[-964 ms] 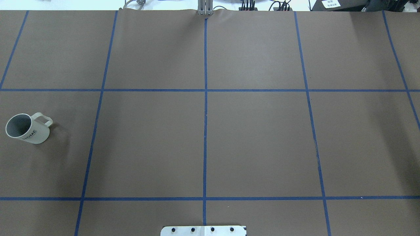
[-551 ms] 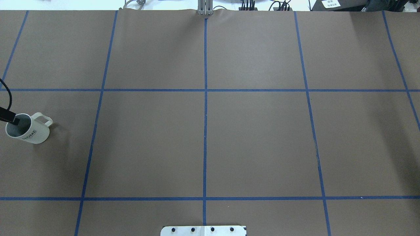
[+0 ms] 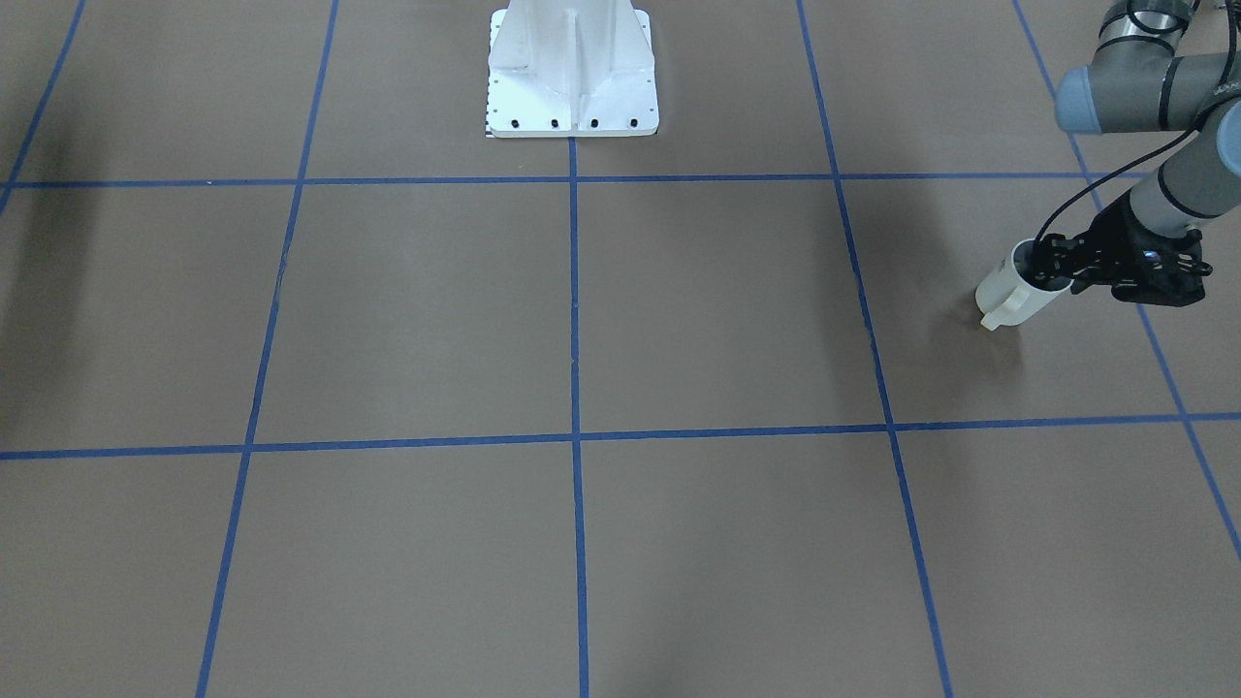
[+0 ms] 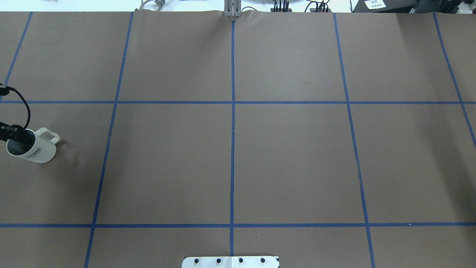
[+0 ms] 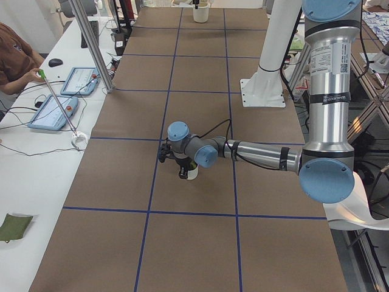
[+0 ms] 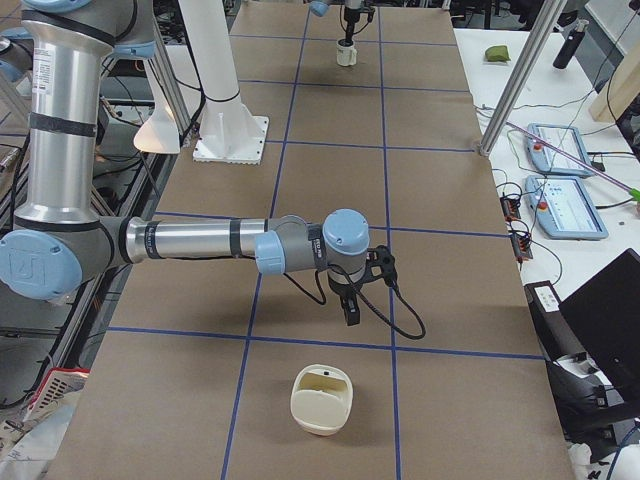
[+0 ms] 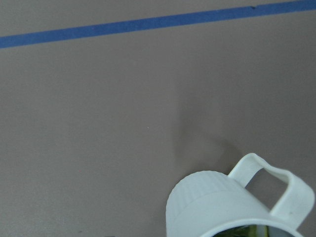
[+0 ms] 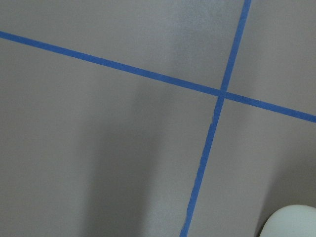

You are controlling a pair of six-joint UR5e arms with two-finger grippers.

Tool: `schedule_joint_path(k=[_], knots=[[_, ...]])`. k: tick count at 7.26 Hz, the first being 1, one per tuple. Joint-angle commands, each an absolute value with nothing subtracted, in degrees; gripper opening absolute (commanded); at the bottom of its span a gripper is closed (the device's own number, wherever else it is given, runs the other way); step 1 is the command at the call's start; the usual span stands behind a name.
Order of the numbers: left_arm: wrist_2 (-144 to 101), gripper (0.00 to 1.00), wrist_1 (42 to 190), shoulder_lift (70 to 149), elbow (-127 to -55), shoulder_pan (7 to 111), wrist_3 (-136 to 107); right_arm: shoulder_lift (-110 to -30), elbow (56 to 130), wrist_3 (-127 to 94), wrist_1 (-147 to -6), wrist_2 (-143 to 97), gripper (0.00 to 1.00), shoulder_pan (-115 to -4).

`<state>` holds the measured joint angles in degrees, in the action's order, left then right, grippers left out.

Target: Left arm hands cup to right arm to dump lemon

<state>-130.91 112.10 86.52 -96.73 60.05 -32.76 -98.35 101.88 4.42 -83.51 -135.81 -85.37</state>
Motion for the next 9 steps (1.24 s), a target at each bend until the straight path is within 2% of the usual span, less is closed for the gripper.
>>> schedule_joint_path(k=[1,2,3,5,7,9], knots=[[-131.74,0.00,111.28,87.88,-99.91,60.03,-41.00,-98.35,102.13,4.57,-82.36,-135.79,1.00,-85.25],[-134.36,0.00,108.66,89.80,-103.76,60.03,-47.66,-99.74,101.52,4.22,-78.00,-136.23,1.00,-85.25],[-135.43,0.00,102.46,95.04,-107.37,60.03,-54.34,-100.54,100.38,3.87,-75.52,-139.01,1.00,-85.25],[-135.18,0.00,95.11,107.09,-109.94,56.37,-67.00,-100.37,100.89,3.78,-75.32,-144.99,1.00,-85.25],[-134.22,0.00,94.83,119.12,-108.12,48.30,-83.59,-99.15,101.77,1.68,-75.32,-150.97,1.00,-85.08],[-125.63,0.00,88.38,133.69,-101.90,41.61,-90.77,-95.04,102.57,1.14,-75.23,-153.98,1.00,-82.46]])
